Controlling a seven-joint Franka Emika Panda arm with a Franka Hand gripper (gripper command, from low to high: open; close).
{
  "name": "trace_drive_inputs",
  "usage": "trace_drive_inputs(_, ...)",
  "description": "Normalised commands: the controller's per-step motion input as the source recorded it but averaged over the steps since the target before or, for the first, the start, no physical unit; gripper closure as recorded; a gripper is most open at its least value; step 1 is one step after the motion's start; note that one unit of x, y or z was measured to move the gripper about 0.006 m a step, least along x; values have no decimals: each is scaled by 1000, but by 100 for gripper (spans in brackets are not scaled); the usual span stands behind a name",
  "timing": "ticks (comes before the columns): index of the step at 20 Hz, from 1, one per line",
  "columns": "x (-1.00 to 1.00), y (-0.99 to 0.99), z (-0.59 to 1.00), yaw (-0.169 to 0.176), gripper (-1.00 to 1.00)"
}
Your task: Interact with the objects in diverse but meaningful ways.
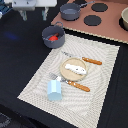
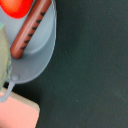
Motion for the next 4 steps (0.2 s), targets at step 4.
trace_drive_inputs(4, -171, 38, 384, 5, -100)
